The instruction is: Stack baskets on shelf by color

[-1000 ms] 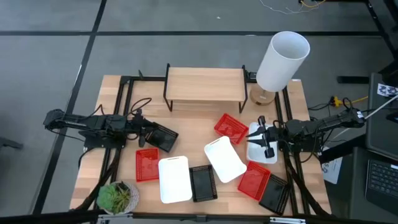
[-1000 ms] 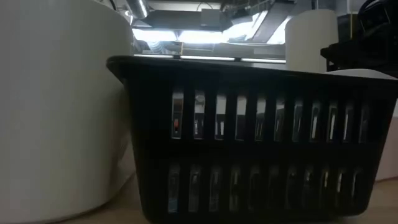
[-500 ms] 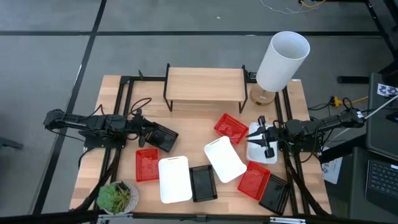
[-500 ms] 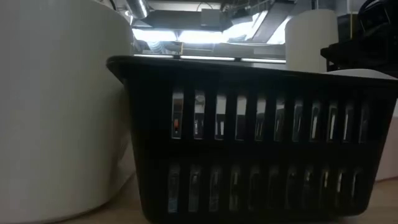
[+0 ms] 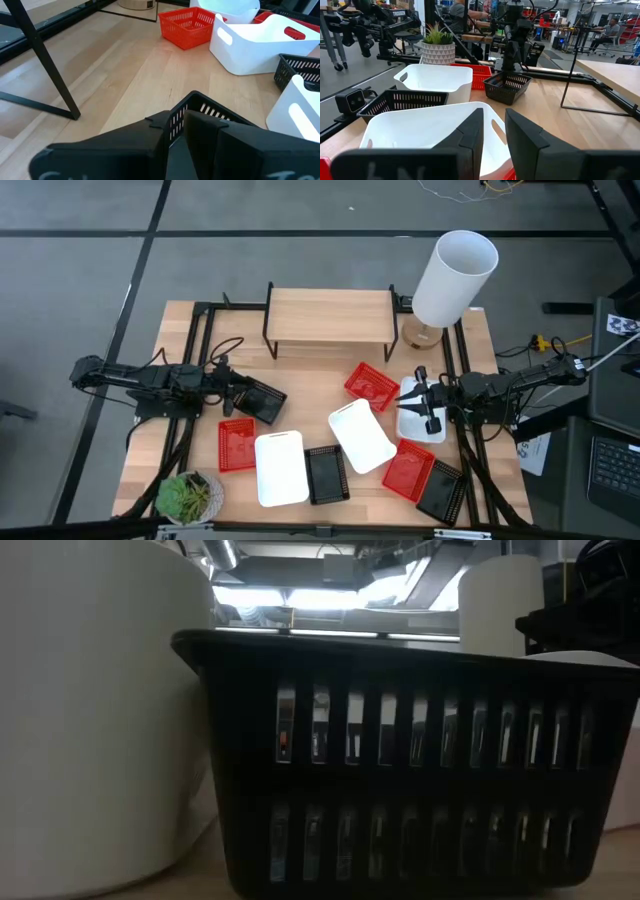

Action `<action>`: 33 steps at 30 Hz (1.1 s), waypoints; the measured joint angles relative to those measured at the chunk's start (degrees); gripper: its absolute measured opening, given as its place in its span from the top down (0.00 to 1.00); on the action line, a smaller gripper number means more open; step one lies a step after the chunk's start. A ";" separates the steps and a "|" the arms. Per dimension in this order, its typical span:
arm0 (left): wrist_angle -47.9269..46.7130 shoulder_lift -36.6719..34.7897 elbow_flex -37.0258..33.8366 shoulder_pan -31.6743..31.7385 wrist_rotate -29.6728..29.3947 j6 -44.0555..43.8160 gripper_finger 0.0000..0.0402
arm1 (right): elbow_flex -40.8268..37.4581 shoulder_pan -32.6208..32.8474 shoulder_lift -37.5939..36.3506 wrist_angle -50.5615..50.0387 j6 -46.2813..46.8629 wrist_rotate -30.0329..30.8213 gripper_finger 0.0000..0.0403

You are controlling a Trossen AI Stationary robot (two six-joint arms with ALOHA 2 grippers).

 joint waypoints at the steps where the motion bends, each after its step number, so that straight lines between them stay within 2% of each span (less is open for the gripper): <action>1: -0.01 -0.01 -0.02 0.00 0.00 0.00 0.89 | 0.01 -0.01 -0.01 -0.01 -0.01 -0.01 0.80; 5: -0.02 0.00 -0.01 0.00 0.00 0.00 0.89 | 0.01 0.01 -0.02 0.05 0.43 -0.01 0.80; 12: 0.00 0.00 0.00 0.00 0.00 0.00 0.89 | 0.00 -0.01 -0.02 1.67 23.37 -3.82 0.80; 18: 0.00 -0.02 0.00 0.00 -0.06 0.16 0.89 | 0.01 0.00 0.00 1.95 32.00 -7.99 0.80; 20: 0.00 -0.01 0.00 0.00 -1.16 3.51 0.89 | 0.00 0.01 0.00 2.70 34.53 -8.10 0.80; 25: 0.00 -0.02 -0.02 0.01 -2.21 11.53 0.89 | -0.01 1.06 0.02 7.87 33.07 -10.69 0.80; 30: 0.96 0.00 0.00 0.01 -2.06 11.73 0.89 | -0.01 4.89 0.00 19.36 27.15 -16.68 0.80; 33: 5.57 0.00 0.00 0.00 -1.48 11.20 0.89 | 0.00 8.32 0.36 25.68 25.64 -17.84 0.80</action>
